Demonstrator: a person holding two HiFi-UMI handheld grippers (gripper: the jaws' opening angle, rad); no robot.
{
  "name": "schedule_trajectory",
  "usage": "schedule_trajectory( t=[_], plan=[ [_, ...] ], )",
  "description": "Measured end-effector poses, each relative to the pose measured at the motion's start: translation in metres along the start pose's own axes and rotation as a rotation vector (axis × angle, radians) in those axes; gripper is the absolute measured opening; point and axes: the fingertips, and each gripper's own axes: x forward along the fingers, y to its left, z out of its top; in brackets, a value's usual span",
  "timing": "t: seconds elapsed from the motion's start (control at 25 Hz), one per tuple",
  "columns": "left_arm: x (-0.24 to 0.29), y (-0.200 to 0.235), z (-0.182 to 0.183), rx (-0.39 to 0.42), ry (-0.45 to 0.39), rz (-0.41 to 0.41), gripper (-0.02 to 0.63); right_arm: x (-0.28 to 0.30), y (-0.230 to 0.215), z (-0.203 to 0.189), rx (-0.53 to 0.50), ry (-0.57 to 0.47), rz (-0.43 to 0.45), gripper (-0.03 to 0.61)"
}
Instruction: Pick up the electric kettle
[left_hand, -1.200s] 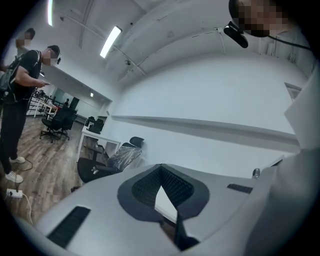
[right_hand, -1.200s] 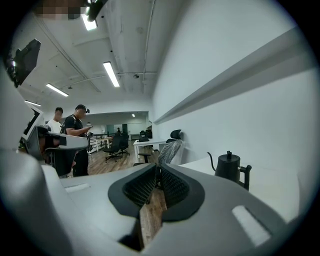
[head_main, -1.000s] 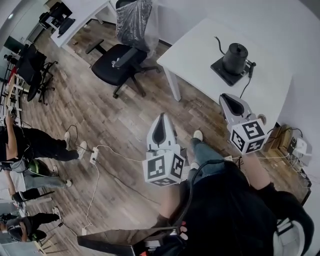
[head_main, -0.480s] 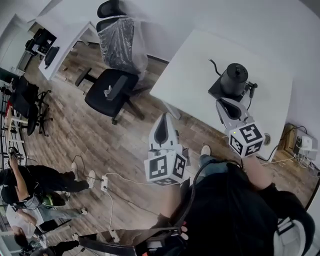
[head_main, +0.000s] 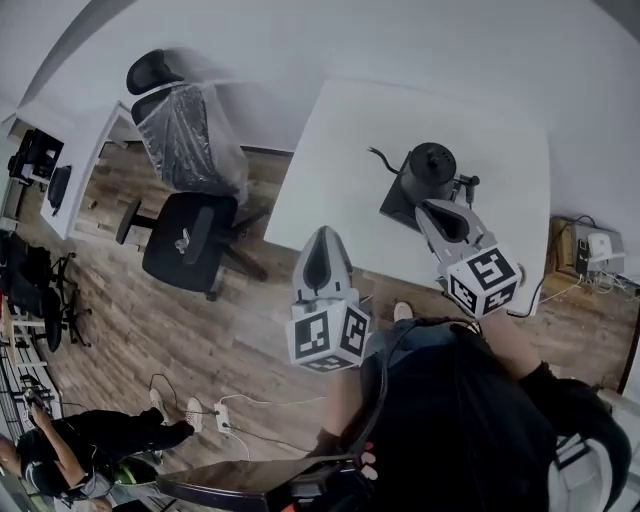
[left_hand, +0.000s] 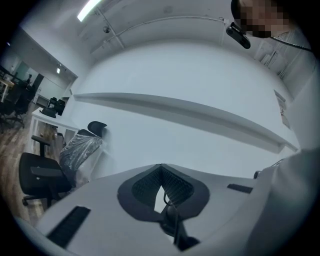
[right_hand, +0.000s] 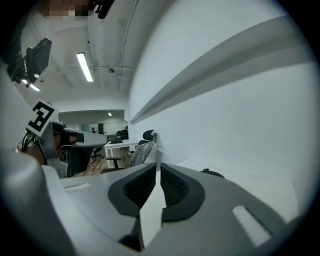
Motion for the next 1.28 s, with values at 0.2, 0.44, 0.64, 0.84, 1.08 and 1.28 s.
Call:
schedule_trajectory(
  t=[0.2,0.44,0.64,0.84,1.08,1.28],
  plan=[
    [0.038,-0.024,-0.008,0.01,0.044,-0.105,0.0,-0.015,-0.042,0.0,0.027,-0.014,-0.143,0.003],
    [0.089,-0.051,-0.015,0.026,0.116,-0.255,0.0,-0.027,-0.086,0.0,0.074,-0.016,-0.326,0.003],
    [0.132,-0.069,-0.007,0.037,0.158,-0.386,0.0,-0.034,-0.115,0.004,0.11,-0.028,-0.484,0.003],
    [0.164,-0.078,-0.008,0.062,0.208,-0.497,0.0,-0.037,-0.133,0.005,0.146,-0.038,-0.621,0.003],
    [0.191,-0.077,-0.02,0.091,0.273,-0.585,0.0,-0.035,-0.144,-0.007,0.179,-0.019,-0.752,0.005],
    [0.199,-0.077,-0.039,0.045,0.348,-0.624,0.0,-0.041,-0.15,-0.02,0.192,0.017,-0.795,0.006]
  ],
)
